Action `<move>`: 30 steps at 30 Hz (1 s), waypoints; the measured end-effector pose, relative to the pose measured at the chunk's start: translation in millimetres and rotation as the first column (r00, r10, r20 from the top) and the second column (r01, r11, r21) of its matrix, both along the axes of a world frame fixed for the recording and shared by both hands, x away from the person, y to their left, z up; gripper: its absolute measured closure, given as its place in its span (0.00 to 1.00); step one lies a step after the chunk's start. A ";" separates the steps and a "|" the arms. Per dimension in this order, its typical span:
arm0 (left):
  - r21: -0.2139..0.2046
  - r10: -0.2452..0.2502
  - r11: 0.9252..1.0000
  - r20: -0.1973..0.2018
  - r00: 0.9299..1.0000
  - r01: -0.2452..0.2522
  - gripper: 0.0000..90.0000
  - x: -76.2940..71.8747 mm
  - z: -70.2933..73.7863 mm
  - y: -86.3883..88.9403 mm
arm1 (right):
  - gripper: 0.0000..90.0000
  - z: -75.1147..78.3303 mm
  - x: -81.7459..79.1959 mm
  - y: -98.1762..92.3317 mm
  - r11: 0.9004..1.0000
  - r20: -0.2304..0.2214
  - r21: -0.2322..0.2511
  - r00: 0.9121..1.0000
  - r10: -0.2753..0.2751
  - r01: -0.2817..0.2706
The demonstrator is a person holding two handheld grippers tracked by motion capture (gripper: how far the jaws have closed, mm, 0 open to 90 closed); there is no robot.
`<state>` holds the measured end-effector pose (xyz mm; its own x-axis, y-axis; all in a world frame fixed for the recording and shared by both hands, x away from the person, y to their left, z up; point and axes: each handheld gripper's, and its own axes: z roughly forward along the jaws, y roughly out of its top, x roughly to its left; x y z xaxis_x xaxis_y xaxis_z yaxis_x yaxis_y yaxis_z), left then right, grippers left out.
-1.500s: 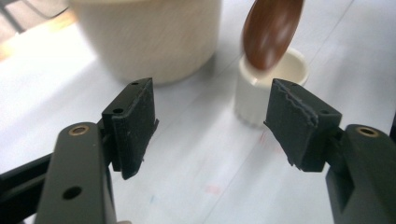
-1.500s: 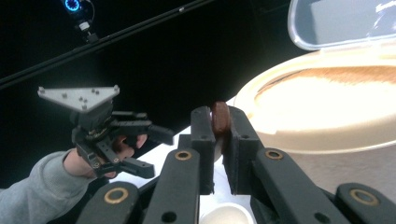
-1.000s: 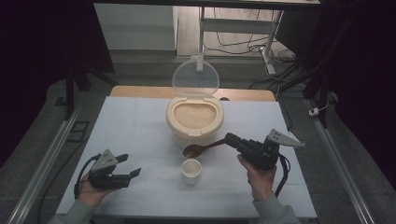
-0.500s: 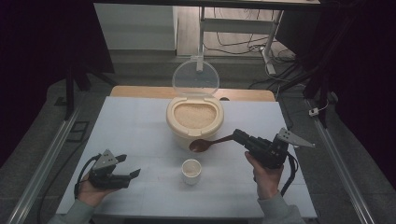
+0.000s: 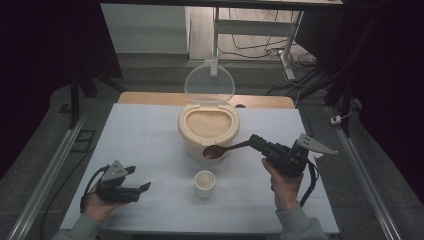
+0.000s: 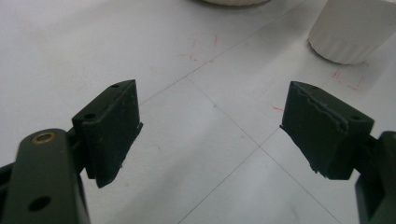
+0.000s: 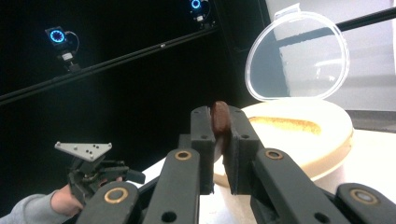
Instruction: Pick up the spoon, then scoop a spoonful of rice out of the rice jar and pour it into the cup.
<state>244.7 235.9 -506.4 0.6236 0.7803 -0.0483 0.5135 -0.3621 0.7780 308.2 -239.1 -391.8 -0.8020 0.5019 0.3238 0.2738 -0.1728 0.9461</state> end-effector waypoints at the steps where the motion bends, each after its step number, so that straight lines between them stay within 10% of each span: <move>1: 0.001 -0.001 1.000 0.000 1.000 0.001 0.21 -0.1 0.1 -0.1 | 0.92 0.0 0.0 0.0 1.000 0.000 0.000 1.000 0.000 0.000; 30: 0.000 -0.018 1.000 -0.018 1.000 0.018 0.21 1.1 -1.3 -2.7 | 0.92 40.3 63.6 14.6 0.974 0.045 -0.076 0.976 -0.212 0.215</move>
<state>245.8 233.2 -507.7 0.6367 0.7688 -0.0594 0.5204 -0.3716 0.7688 371.7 -224.5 -351.4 -0.6837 0.6861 0.2486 0.2041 -0.1474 0.9678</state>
